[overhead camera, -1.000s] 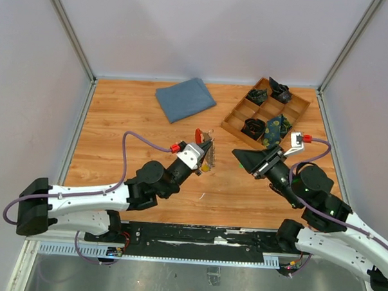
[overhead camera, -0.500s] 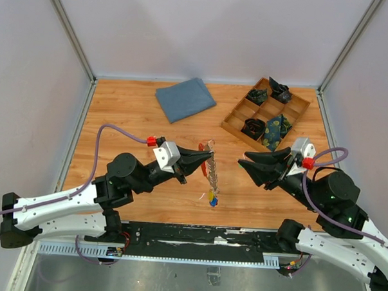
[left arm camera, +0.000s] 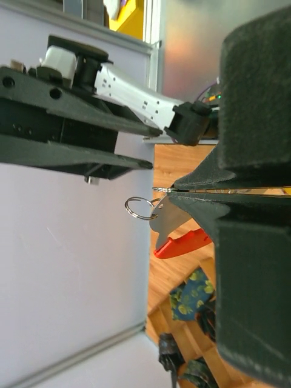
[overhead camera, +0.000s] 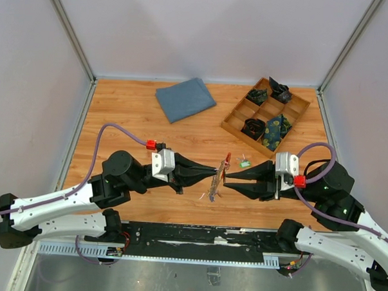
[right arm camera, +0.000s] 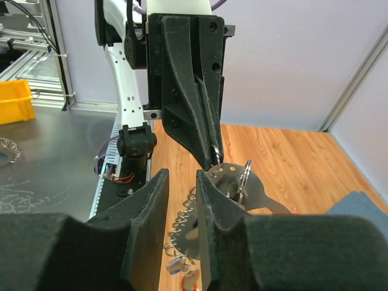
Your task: Put the keys on the keyring
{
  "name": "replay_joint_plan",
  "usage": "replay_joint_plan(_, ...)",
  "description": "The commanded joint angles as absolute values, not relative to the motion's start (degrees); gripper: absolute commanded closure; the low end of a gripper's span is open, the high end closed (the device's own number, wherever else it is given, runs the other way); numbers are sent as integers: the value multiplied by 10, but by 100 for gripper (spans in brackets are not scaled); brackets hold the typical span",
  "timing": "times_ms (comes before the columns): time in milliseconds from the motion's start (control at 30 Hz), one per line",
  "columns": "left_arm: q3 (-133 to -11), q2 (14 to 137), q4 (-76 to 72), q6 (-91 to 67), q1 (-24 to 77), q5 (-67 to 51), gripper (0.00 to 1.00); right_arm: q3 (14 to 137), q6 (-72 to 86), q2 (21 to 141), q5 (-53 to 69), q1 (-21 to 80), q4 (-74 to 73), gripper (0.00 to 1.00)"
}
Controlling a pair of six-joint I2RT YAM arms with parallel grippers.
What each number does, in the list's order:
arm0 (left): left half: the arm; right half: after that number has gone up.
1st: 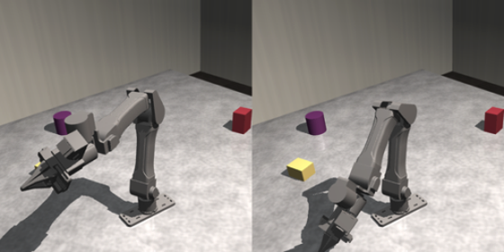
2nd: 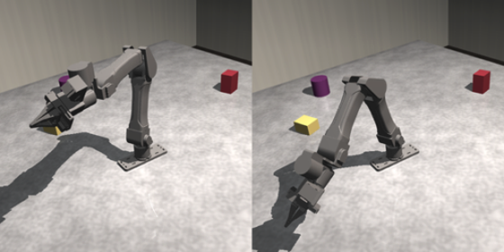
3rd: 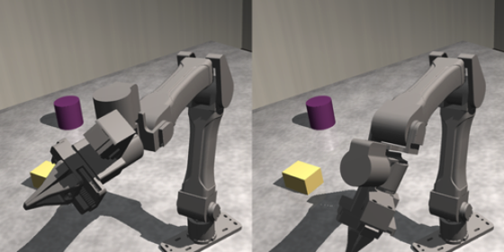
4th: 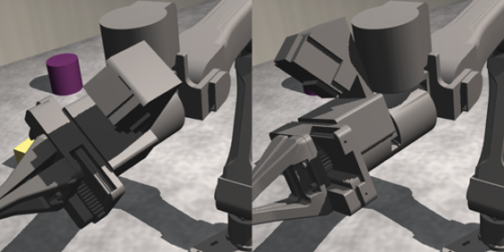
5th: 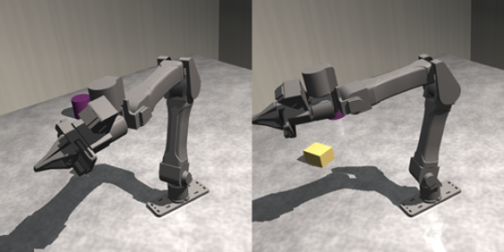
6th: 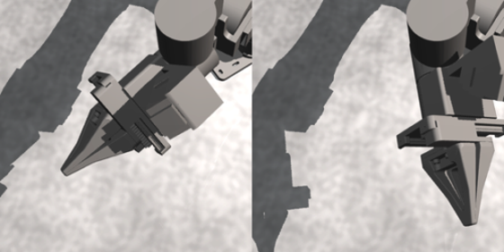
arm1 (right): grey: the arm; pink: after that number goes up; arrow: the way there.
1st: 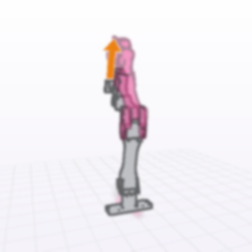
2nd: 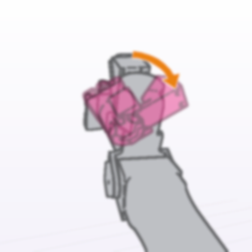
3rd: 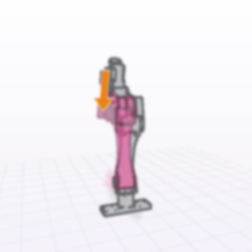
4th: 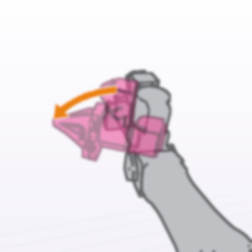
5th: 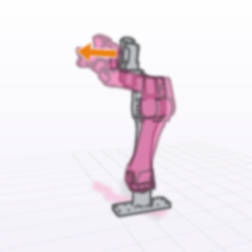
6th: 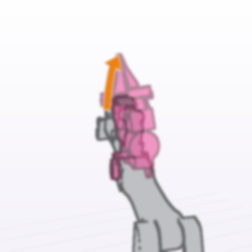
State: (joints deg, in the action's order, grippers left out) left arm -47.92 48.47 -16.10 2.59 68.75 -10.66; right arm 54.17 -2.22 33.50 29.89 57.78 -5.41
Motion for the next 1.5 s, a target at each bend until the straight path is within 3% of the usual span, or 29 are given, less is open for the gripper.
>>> replay_joint_plan(0, -507, 476, -172, 31, 684, -161, 99, 560, -41, 330, 328, 586, -34, 74)
replay_joint_plan(967, -546, 484, -103, 66, 684, -200, 99, 594, -56, 381, 362, 586, -91, 77)
replay_joint_plan(1267, -554, 490, -82, 79, 684, -196, 99, 591, -45, 390, 364, 586, -76, 84)
replay_joint_plan(1467, -553, 490, -78, 82, 684, -191, 100, 578, -50, 386, 336, 586, -58, 97)
